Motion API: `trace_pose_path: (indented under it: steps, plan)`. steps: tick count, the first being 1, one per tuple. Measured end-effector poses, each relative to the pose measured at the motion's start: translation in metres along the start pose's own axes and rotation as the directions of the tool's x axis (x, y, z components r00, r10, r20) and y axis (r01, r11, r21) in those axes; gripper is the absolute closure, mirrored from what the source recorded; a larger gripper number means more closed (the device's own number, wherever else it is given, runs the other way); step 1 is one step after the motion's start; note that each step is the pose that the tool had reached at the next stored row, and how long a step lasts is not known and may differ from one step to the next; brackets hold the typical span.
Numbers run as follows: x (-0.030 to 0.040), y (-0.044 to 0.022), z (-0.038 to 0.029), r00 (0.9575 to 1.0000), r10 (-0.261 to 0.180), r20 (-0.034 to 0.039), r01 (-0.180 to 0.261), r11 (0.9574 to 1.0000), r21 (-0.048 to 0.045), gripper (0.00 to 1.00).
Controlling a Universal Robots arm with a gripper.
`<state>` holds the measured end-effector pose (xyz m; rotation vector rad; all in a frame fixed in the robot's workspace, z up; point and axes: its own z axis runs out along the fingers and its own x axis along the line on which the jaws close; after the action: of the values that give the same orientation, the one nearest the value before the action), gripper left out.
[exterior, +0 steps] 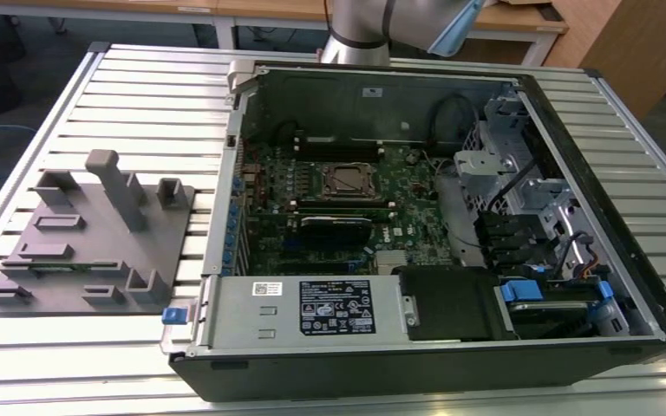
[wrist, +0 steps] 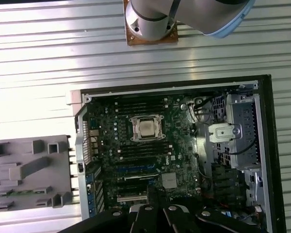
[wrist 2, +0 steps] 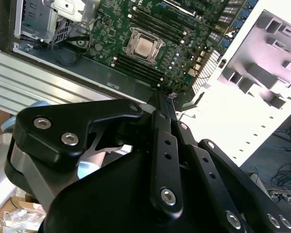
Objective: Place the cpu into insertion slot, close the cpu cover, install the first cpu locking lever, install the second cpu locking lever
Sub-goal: 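Install the second cpu locking lever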
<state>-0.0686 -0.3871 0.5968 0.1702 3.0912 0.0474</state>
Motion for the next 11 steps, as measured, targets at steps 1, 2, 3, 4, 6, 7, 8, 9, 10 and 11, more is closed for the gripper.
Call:
trace_pose_path:
  steps: [1, 2, 3, 4, 6, 7, 8, 9, 10, 11]
  plan:
    - [0.0000, 0.0000, 0.0007, 1.0000, 0.000, -0.0001, 0.000, 1.0000, -0.0004, 0.89]
    - [0.0000, 0.0000, 0.0014, 1.0000, 0.000, -0.0001, 0.000, 1.0000, -0.0009, 0.89]
    - [0.0001, 0.0000, 0.0021, 1.0000, 0.000, -0.0001, 0.000, 1.0000, -0.0013, 0.89]
    - [0.0001, -0.0001, 0.0027, 1.0000, 0.000, -0.0002, 0.000, 1.0000, -0.0017, 0.89]
    - [0.0002, -0.0001, 0.0041, 1.0000, 0.000, -0.0003, 0.000, 1.0000, -0.0026, 0.89]
    - [0.0002, -0.0002, 0.0048, 1.0000, 0.000, -0.0003, 0.000, 1.0000, -0.0031, 0.89]
    - [0.0002, -0.0002, 0.0055, 1.0000, 0.000, -0.0004, 0.000, 1.0000, -0.0035, 0.89]
    - [0.0003, -0.0002, 0.0062, 1.0000, 0.000, -0.0004, 0.000, 1.0000, -0.0039, 0.89]
    - [0.0003, -0.0002, 0.0069, 1.0000, 0.000, -0.0004, 0.000, 1.0000, -0.0044, 0.89]
    - [0.0003, -0.0003, 0.0075, 1.0000, 0.000, -0.0005, 0.000, 1.0000, -0.0048, 0.89]
